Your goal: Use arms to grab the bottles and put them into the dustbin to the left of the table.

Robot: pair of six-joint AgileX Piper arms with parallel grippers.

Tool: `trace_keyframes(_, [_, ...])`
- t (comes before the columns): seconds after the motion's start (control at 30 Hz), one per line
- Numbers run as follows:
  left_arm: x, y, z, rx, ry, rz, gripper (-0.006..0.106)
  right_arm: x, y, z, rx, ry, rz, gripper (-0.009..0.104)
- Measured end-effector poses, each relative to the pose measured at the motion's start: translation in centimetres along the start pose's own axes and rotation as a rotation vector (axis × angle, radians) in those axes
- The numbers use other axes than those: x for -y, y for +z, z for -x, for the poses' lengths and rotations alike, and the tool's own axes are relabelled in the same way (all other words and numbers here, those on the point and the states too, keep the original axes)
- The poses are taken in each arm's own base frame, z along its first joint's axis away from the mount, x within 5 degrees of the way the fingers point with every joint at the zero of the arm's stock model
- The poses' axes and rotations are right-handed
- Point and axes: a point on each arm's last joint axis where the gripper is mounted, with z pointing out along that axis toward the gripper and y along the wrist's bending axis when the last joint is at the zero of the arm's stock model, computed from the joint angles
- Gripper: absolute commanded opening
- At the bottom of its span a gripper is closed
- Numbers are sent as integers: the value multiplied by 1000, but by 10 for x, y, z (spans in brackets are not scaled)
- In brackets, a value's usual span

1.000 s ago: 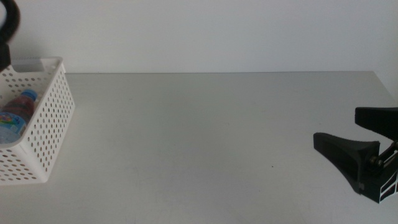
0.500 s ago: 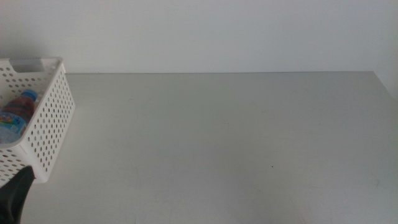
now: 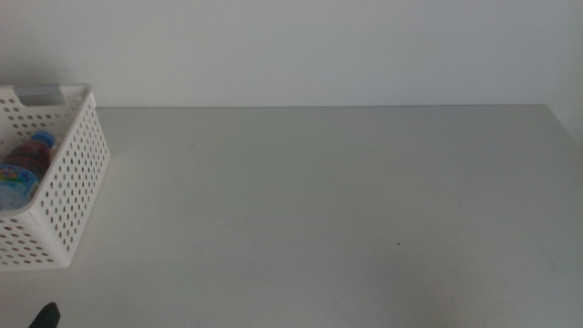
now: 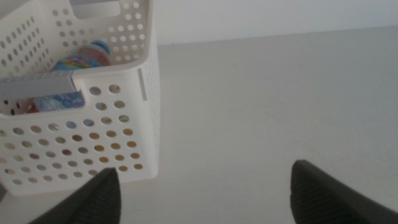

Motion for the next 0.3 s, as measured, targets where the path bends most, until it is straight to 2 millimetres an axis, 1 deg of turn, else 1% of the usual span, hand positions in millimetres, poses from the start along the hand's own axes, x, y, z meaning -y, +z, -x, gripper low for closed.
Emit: trace_keyframes(0.3, [0,0,1,14,-1,1,94,0,0,0,-4,-2,0,68])
